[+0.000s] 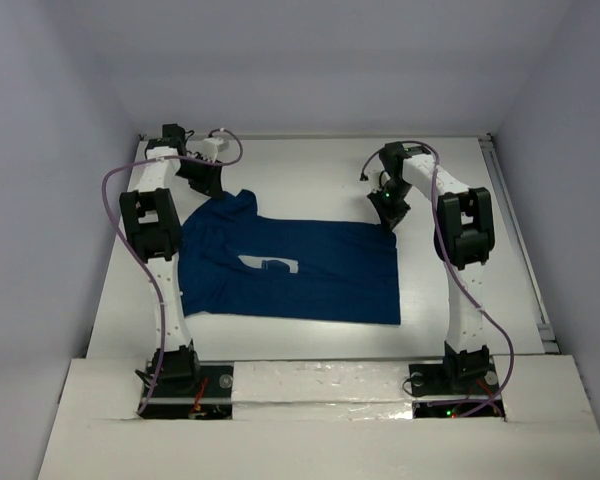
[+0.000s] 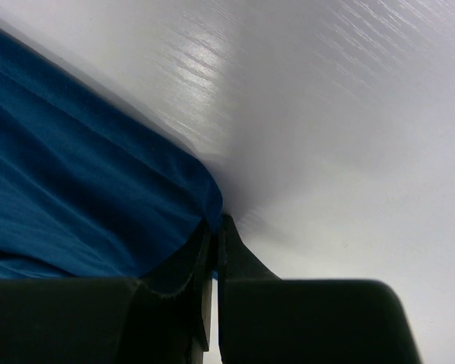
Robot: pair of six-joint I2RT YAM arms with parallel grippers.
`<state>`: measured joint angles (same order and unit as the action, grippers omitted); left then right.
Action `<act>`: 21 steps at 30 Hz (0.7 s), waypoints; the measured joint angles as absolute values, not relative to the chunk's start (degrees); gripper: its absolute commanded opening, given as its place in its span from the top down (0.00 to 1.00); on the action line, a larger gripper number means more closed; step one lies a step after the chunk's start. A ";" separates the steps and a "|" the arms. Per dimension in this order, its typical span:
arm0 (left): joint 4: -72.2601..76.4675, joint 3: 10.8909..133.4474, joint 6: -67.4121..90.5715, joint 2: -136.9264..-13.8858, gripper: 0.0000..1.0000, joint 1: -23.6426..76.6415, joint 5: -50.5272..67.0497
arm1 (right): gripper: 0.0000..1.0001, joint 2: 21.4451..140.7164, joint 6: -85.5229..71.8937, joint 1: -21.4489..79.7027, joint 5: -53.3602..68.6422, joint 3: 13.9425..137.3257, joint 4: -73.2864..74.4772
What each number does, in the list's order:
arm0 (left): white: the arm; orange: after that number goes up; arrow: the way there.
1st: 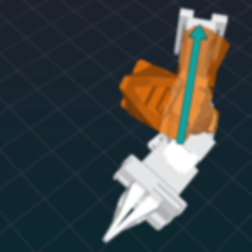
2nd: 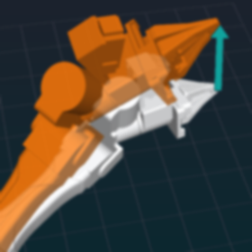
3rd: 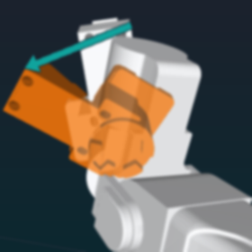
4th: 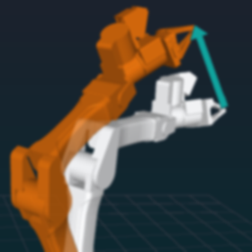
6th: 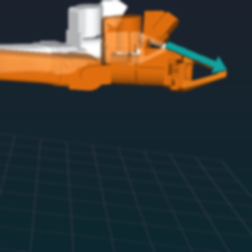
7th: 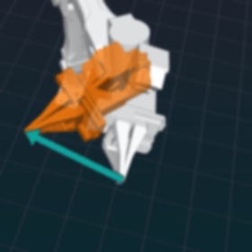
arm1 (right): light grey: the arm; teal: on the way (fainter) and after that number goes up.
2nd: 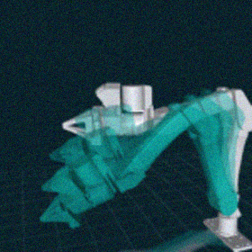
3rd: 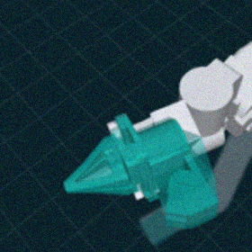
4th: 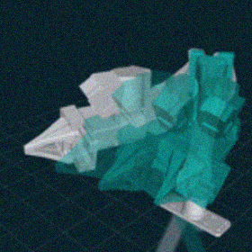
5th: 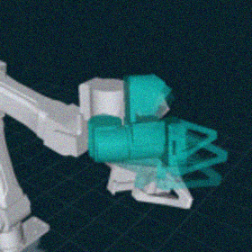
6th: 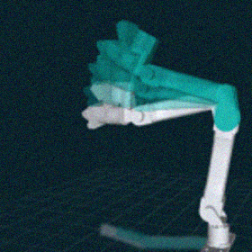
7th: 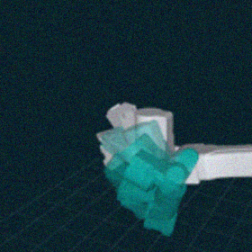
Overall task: Fold and stack the t-shirts
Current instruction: Grap the side of the flattened tshirt furthest away from the robot with both arms
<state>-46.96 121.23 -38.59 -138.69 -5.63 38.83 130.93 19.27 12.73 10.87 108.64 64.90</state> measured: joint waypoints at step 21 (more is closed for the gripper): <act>-40.58 104.81 -40.71 -121.40 1.00 -7.38 46.59 | 1.00 123.20 18.85 12.93 5.37 102.10 60.10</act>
